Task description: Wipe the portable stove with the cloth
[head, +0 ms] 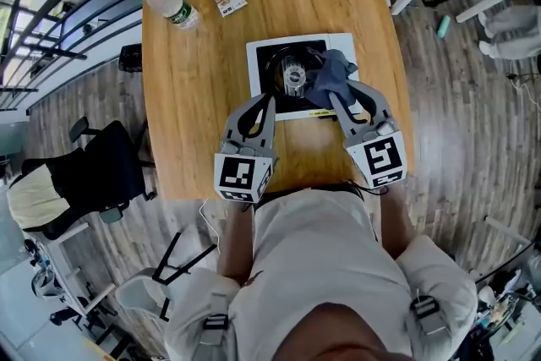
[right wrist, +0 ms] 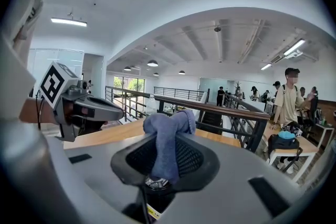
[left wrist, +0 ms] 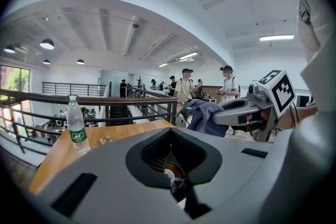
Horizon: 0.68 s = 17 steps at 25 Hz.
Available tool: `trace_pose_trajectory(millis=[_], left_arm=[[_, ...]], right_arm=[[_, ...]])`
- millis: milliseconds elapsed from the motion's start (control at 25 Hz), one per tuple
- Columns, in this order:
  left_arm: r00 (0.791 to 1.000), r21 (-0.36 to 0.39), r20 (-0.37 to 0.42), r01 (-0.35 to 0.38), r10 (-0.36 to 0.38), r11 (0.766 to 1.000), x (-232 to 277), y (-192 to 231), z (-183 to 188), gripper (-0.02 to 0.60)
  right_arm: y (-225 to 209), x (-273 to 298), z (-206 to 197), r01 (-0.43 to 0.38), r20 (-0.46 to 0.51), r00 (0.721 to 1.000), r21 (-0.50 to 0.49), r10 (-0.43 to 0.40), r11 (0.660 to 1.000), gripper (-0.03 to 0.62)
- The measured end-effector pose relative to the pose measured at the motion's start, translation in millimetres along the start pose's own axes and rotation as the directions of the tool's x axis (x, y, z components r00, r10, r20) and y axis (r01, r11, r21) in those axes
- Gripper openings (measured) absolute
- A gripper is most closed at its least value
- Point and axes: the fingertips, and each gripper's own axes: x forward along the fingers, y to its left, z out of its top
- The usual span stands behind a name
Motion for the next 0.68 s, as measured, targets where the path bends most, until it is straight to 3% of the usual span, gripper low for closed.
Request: trace_pose_trajectory(millis=[680], left_arm=[[0.999,0.021,0.023,-0.030,0.029,0.999,-25,-8,8,0.015]], right_arm=[[11,-29,9,-0.008,0.045,0.999,-0.028,0.009,1.000,0.091]])
